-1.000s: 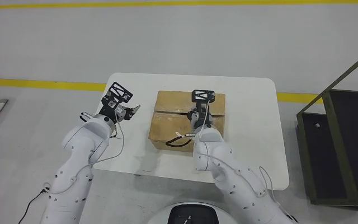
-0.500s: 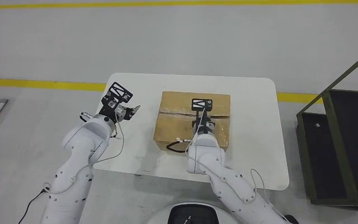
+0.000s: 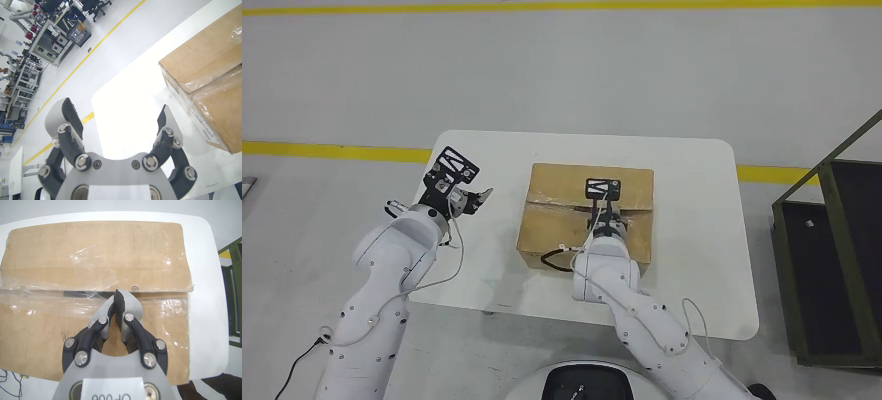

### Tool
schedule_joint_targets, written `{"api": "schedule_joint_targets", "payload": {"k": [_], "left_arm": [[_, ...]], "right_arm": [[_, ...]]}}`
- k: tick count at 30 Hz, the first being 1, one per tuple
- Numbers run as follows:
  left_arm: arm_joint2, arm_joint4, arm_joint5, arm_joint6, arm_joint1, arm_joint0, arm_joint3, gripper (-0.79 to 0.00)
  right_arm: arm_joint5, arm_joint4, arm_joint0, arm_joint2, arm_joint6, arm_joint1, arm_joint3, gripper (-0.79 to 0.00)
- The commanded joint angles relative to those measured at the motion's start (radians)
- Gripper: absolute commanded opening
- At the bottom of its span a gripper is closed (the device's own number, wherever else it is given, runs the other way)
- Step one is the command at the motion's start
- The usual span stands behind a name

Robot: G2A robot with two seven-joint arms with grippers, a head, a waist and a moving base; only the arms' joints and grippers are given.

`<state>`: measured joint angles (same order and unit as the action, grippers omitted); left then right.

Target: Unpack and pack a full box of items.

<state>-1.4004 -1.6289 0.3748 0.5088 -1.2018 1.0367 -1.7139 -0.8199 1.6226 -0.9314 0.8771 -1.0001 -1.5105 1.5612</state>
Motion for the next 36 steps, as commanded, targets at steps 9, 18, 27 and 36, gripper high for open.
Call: {"api": "schedule_joint_targets", "payload": {"k": [9,18,27,36], "left_arm": [[0.000,0.000,0.000,0.000,0.000,0.000,0.000,0.000],[0.000,0.000,0.000,0.000,0.000,0.000,0.000,0.000],[0.000,0.000,0.000,0.000,0.000,0.000,0.000,0.000],[0.000,0.000,0.000,0.000,0.000,0.000,0.000,0.000]], "right_arm": [[0.055,0.104,-0.068,0.067,-0.055,-0.012,0.115,-0.120],[0.112,0.222,-0.173,0.146,-0.112,-0.024,0.268,-0.089],[0.309,0.133,-0.141,0.099,0.038,-0.042,0.346,-0.665],[0.385,-0.087,0.030,0.052,0.206,-0.089,0.013,-0.785]]}}
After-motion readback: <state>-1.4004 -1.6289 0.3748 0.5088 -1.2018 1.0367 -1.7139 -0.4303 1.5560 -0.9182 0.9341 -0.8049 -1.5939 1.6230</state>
